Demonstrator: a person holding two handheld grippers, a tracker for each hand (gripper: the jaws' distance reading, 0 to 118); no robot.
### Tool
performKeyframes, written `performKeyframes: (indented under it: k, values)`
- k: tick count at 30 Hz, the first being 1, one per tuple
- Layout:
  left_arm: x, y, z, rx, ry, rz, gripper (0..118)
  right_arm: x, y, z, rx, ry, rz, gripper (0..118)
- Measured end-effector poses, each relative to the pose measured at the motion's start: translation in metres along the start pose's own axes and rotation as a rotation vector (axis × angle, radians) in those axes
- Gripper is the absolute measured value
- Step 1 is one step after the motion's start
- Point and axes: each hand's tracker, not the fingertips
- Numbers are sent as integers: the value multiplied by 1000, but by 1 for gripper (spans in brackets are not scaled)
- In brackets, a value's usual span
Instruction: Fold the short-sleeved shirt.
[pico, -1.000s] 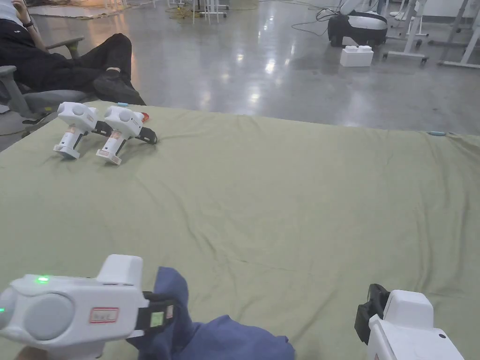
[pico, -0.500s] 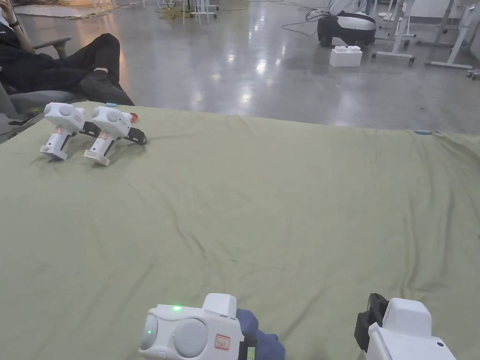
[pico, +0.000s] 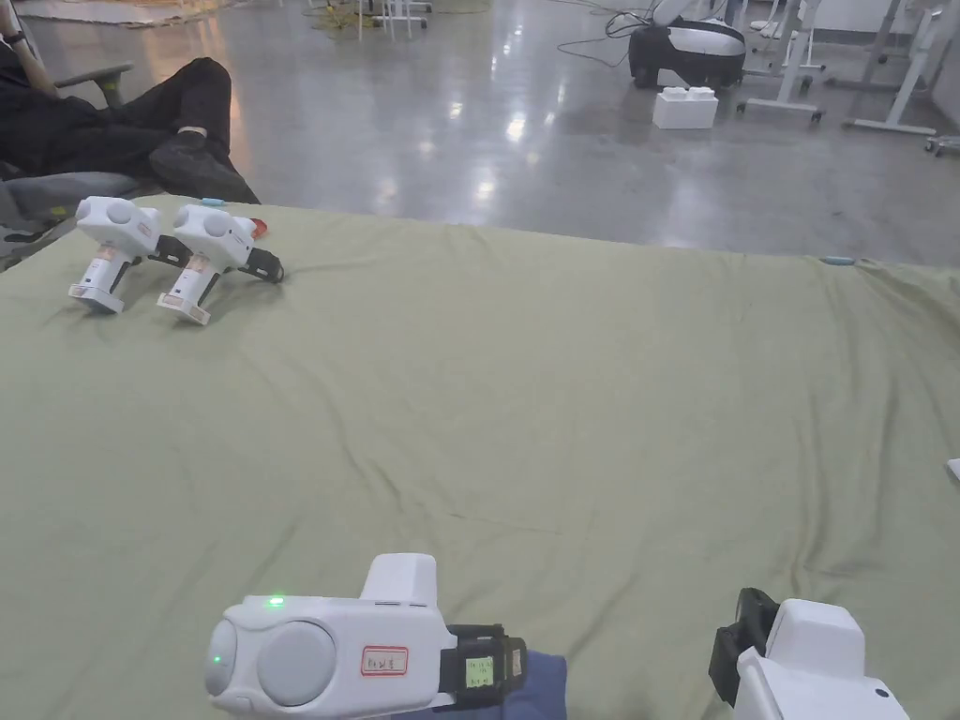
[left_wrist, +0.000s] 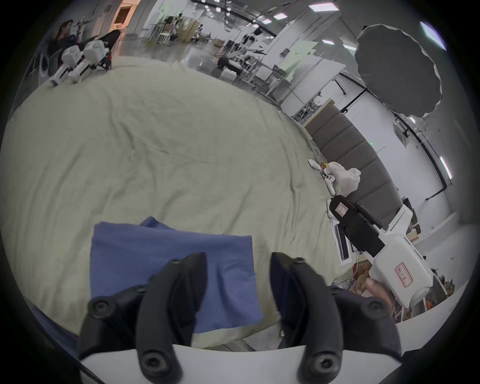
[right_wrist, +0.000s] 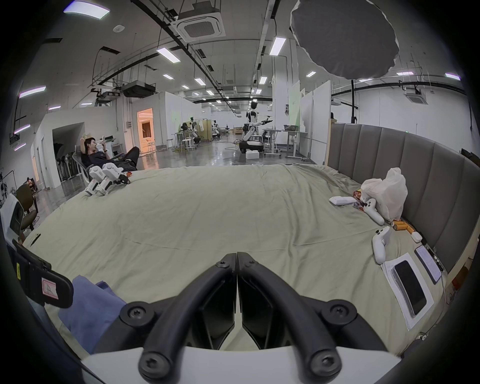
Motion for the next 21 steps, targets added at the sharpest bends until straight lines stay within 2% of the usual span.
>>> performKeyframes:
  k: [1, 2, 4, 7, 9, 13, 17, 21]
  values:
    - [-2, 0, -1, 0, 3, -2, 27, 0, 0, 0, 1, -1, 1, 0]
    - [-2, 0, -6, -2, 10, -6, 18, 0, 0, 1, 2, -3, 1, 0]
    - [-9, -5, -21, -31, 52, 4, 9, -1, 0, 1, 4, -2, -1, 0]
    - [-17, -19, -48, -120, 40, -2, 4, -2, 0, 3, 6, -2, 1, 0]
    - [-26, -32, -66, -166, -3, 59, 3, -2, 0, 4, 6, -2, 2, 0]
    - [-35, -53, -88, -137, 23, 33, 2, 0, -2, 6, 3, -7, 4, 0]
    - [-35, -51, -77, -102, -5, 51, 2, 0, -1, 8, 9, -7, 22, 0]
    - [-28, -35, -48, -13, 3, -68, 2, 0, 8, 9, 39, -12, 34, 0]
